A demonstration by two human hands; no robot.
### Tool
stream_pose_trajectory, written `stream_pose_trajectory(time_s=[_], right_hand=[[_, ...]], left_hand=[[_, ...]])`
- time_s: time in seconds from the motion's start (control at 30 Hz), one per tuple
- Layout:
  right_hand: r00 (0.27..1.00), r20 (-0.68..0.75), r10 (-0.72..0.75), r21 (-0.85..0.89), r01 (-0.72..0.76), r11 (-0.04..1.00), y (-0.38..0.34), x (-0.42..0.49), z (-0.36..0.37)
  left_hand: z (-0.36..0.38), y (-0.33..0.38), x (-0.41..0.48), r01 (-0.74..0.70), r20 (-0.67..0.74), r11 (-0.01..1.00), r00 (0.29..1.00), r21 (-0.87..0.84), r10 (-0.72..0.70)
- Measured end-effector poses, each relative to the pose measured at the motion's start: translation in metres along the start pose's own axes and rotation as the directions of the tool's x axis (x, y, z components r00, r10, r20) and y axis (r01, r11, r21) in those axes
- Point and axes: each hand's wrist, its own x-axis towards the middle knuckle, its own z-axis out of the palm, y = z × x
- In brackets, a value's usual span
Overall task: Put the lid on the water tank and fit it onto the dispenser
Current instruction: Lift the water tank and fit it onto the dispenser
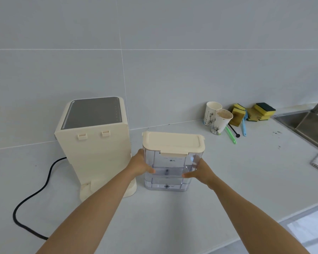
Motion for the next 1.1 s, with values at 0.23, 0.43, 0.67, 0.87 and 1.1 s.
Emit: stream_pose_trajectory(time_s=[0.23,0.43,0.67,0.87,1.1], right_hand=[[0.999,-0.049,0.014,-0.026,-0.015,1.0,-0.018,-0.009,0.001],[0.997,-0.064,-0.033,-0.052,0.03,0.998,-0.035,-0.017,-0.009],[0.991,-0.043,-0.128,-0.059,0.125,0.99,-0.093,-0.045,-0.026],[0.969,-0.004,-0.249,-0.06,0.248,0.967,-0.149,-0.073,-0.02],[0.942,0.123,-0.313,-0.039,0.319,0.947,-0.192,-0.085,0.014]], left_hand=[[0.002,0.003,0.0,-0.006,-0.028,1.0,1.0,-0.023,0.005],[-0.004,0.01,-0.014,-0.033,-0.069,0.997,0.997,-0.068,0.028],[-0.038,0.037,-0.048,-0.112,-0.154,0.985,0.984,-0.13,0.091],[-0.086,0.053,-0.082,-0.128,-0.211,0.987,0.972,-0.096,0.106],[-0.134,0.037,-0.116,-0.034,-0.277,0.992,0.961,-0.123,-0.002]])
